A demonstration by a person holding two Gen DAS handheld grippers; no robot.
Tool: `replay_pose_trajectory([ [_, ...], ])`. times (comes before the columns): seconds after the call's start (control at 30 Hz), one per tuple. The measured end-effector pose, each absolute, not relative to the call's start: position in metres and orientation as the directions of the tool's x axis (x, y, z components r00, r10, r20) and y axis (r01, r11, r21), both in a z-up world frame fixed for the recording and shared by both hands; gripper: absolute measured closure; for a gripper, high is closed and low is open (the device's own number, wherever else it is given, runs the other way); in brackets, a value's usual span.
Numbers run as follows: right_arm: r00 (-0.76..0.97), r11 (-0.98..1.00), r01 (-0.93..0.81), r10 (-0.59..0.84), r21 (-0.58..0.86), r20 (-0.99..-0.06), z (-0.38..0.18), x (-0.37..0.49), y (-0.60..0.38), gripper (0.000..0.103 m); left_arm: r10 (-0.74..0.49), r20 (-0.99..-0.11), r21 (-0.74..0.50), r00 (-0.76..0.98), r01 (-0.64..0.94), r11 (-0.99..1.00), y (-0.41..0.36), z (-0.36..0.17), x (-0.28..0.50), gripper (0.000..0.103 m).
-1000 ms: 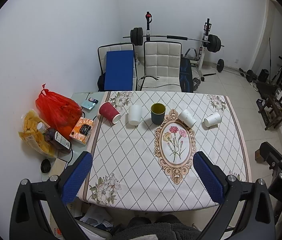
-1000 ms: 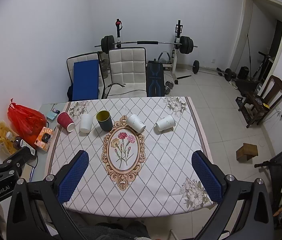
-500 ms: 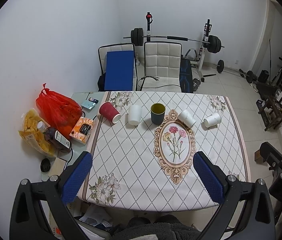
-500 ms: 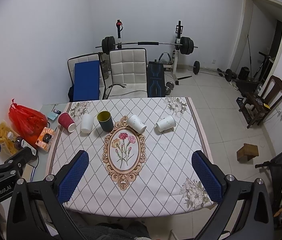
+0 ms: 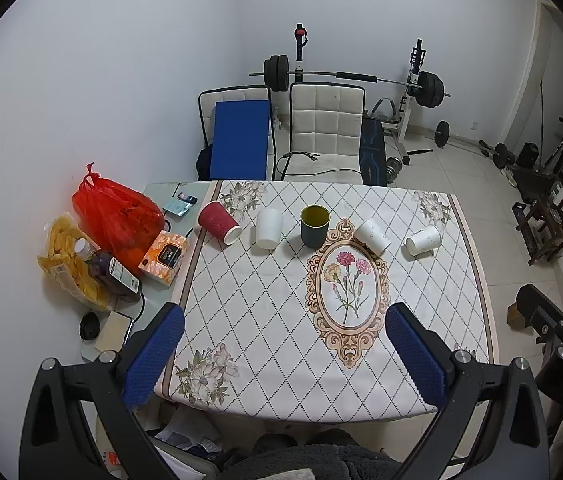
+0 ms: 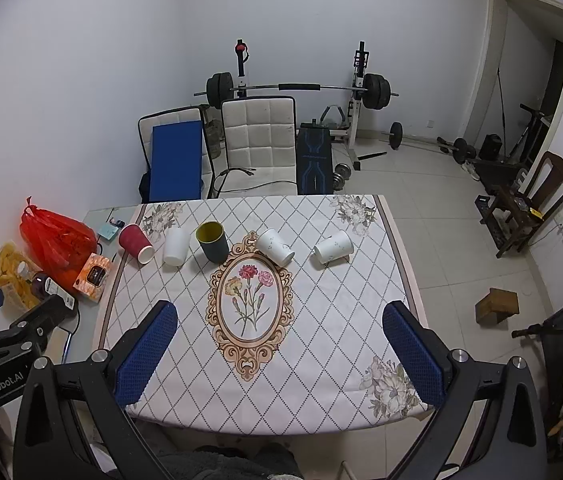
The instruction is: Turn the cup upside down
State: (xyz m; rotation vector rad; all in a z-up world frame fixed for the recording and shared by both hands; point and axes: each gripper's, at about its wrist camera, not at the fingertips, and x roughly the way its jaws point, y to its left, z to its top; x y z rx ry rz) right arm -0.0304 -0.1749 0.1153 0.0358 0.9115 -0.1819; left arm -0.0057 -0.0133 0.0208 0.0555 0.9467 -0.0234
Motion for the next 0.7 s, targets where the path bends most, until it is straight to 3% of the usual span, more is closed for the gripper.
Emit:
replay_pose_trajectory([
  [0.27, 0.603, 0.986, 0.163, -0.131, -0.04, -0.787, 0.12, -0.025, -0.172, 0.0, 0.007, -0.814, 0.037, 0.581, 0.039, 0.999, -0.011, 0.017, -0.006, 0.0],
  [0.43, 0.628, 0.988, 0.156, -0.084, 0.019, -0.774, 0.104, -0.007, -0.182, 0.0, 0.076, -0.798, 0.056, 0.598, -0.052, 0.997, -0.003, 0.004, 0.009, 0.0],
  [0.7, 0.549, 0.991, 0.077, 0.047, 0.107, -0.835, 0.017, 0.067, -0.167, 0.0, 0.238, -0.832, 0.141, 0.501, -0.225, 0.964, 0.043, -0.047, 0.067, 0.0],
])
